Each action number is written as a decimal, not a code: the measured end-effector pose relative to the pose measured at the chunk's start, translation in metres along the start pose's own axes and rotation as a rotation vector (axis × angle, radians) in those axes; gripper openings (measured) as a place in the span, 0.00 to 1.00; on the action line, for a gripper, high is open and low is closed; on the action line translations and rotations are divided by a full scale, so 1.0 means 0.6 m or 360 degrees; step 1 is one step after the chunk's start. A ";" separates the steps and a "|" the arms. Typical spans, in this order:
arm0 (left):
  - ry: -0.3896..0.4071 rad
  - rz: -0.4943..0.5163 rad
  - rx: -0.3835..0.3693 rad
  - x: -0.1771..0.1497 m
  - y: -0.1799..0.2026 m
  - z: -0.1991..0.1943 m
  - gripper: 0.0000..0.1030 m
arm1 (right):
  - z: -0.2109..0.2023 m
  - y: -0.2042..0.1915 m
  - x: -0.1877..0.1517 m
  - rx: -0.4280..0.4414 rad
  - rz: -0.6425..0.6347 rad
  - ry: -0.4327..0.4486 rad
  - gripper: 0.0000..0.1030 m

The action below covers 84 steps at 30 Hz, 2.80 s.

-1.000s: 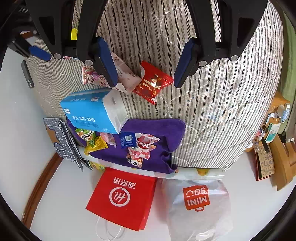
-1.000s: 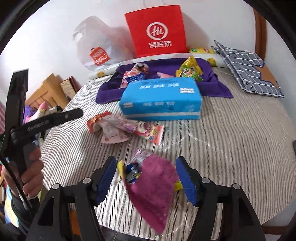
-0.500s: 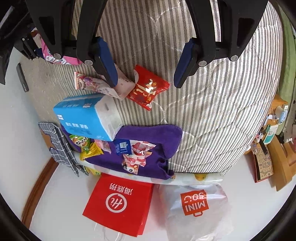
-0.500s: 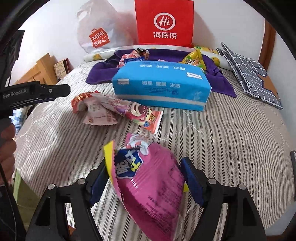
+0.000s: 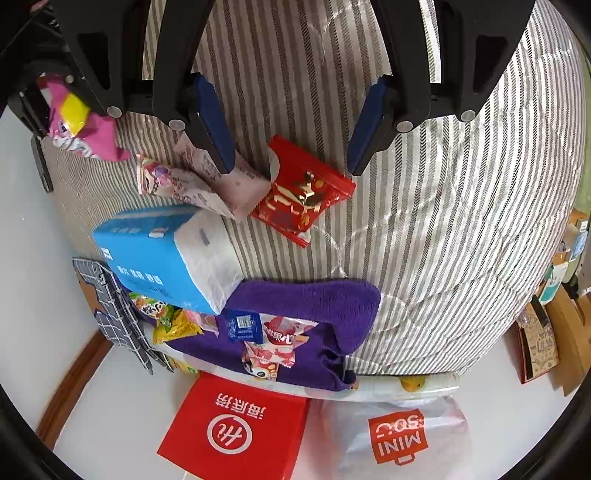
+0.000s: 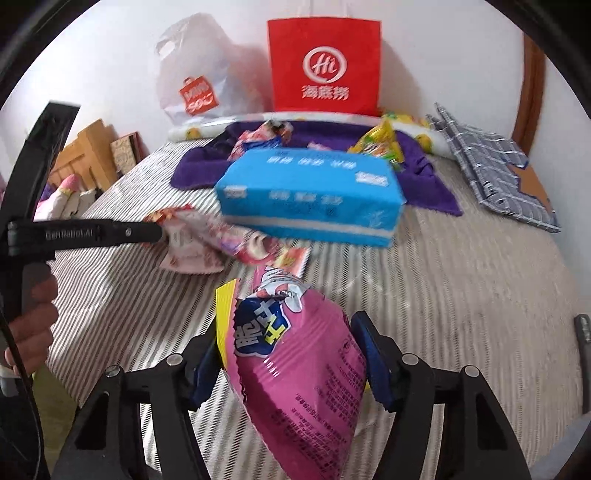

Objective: Organize snacks
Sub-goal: 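Grasp the large pink snack bag with the right tool and lift it, then grasp the red gold-print snack bag with the left tool while the right tool holds the pink bag, then lift the red bag with the left tool while the right tool holds the pink bag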

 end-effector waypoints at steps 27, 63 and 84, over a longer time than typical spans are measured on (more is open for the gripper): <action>0.0010 0.0159 0.0183 0.024 -0.005 0.058 0.51 | 0.014 0.094 -0.002 -0.0065 0.0196 -0.0015 0.62; 0.0173 0.0132 0.0010 0.029 0.039 -0.052 0.51 | -0.052 0.090 0.049 -0.0160 0.0240 0.0111 0.62; 0.0218 0.0175 -0.0078 0.040 0.084 -0.081 0.51 | -0.083 0.090 0.082 -0.0159 0.0275 0.0184 0.62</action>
Point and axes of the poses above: each gripper's, at about its wrist camera, not at the fingertips, and z roughly the way its jaws point, y to its right, x to its top, the point moved 8 cm from there along z, roughly the way its jaws point, and after that the axes turned 6 degrees about y, right-handed, at the moved point
